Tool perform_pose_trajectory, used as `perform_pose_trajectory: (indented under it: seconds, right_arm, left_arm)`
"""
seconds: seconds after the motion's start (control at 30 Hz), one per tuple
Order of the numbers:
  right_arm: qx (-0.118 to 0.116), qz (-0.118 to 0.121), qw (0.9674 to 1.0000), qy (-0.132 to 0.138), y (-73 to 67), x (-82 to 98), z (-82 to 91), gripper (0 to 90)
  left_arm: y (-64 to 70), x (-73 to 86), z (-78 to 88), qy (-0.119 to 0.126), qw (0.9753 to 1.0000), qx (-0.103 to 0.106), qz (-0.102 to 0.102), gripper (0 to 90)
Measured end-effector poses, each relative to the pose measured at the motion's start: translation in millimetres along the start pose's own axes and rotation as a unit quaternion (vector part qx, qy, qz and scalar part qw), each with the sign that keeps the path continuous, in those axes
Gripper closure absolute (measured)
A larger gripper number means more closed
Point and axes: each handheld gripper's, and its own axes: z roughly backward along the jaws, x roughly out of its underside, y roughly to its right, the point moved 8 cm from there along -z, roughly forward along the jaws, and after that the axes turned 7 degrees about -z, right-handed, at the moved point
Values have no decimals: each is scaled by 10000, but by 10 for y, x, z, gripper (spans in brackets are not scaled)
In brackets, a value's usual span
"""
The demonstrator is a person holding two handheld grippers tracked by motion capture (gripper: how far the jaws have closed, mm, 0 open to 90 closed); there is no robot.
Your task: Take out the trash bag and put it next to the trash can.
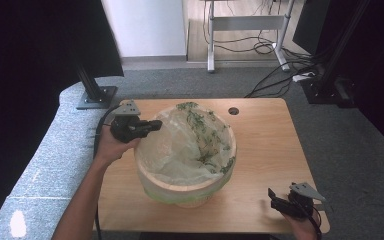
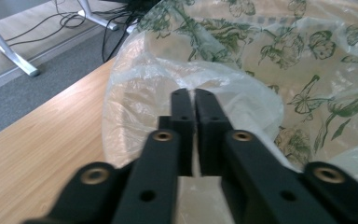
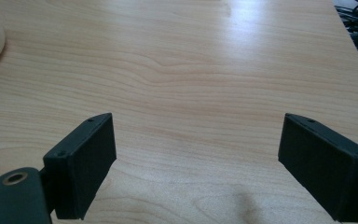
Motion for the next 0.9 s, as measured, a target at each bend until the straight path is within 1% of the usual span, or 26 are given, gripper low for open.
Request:
perform_pose_trajectory:
  seconds: [0.03, 0.07, 0.1, 0.13, 0.17, 0.2, 0.33, 0.37, 0.4, 0.43, 0.47, 0.5, 0.53, 0.57, 0.6, 0.63, 0.67, 0.7, 0.73, 0.77, 0.8, 0.83, 0.9]
  right_arm:
    - [5, -6, 10000, 12, 4, -4, 4, 112]
    - [15, -3, 10000, 46, 16, -14, 12, 115]
    - [15, -3, 10000, 46, 16, -14, 12, 115]
    - [25, -14, 10000, 61, 22, -18, 16, 117]
    - [32, -30, 10000, 81, 32, -24, 22, 120]
    - [32, -30, 10000, 81, 32, -24, 22, 120]
    - [38, -45, 9999, 119, 36, -37, 26, 123]
    - [39, -41, 9999, 125, 30, -39, 28, 124]
    - [35, -39, 9999, 138, 26, -40, 26, 124]
    - [35, -34, 9999, 139, 24, -40, 26, 124]
    - [34, -33, 9999, 141, 21, -40, 26, 124]
    - [33, -33, 9999, 142, 20, -39, 28, 125]
    - [33, -33, 9999, 142, 20, -39, 28, 125]
    - [34, -38, 9999, 148, 20, -39, 32, 125]
    - [34, -41, 9999, 146, 21, -38, 34, 126]
    - [34, -41, 9999, 146, 21, -38, 34, 126]
    - [32, -36, 9999, 149, 21, -38, 34, 126]
    - [32, -36, 9999, 149, 21, -38, 34, 126]
    - [28, -36, 9999, 138, 18, -38, 37, 127]
    - [26, -32, 9999, 139, 16, -38, 35, 127]
    - [21, -29, 9999, 132, 11, -37, 32, 127]
    - [19, -10, 9999, 127, 5, -35, 27, 127]
    - [11, -2, 9999, 120, -5, -33, 23, 127]
  left_arm:
    - [-2, -14, 9, 40, 10000, 19, 9, 900]
    - [-8, -53, 42, 142, 9999, 33, 34, 900]
    - [-8, -53, 42, 142, 9999, 33, 34, 900]
    - [-9, -80, 67, 207, 9998, 32, 30, 900]
    - [-1, -152, 128, 348, 9994, 34, 55, 900]
    - [-1, -152, 128, 348, 9994, 34, 55, 900]
    - [35, -304, 235, 468, 9989, -14, -55, 900]
    - [80, -375, 272, 519, 9986, 33, -117, 900]
    - [102, -396, 276, 517, 9985, 16, -160, 900]
    - [102, -396, 276, 517, 9985, 16, -160, 900]
    - [134, -407, 275, 505, 9984, -66, -237, 900]
    - [150, -406, 283, 560, 9981, -49, -243, 879]
    - [150, -406, 283, 560, 9981, -49, -243, 799]
    - [155, -384, 313, 621, 9980, -70, -133, 691]
    - [146, -368, 348, 690, 9973, -202, -118, 622]
    - [146, -368, 348, 690, 9973, -202, -118, 562]
    - [159, -316, 429, 780, 9968, -186, -17, 501]
    - [159, -316, 429, 780, 9968, -186, -17, 452]
    - [174, -222, 496, 680, 9975, -200, 11, 438]
    - [190, -168, 520, 603, 9980, -176, 8, 417]
    - [190, -168, 520, 603, 9980, -176, 8, 399]
    - [209, -114, 538, 519, 9986, -126, 11, 387]
    - [234, -16, 564, 437, 9990, -130, -7, 382]
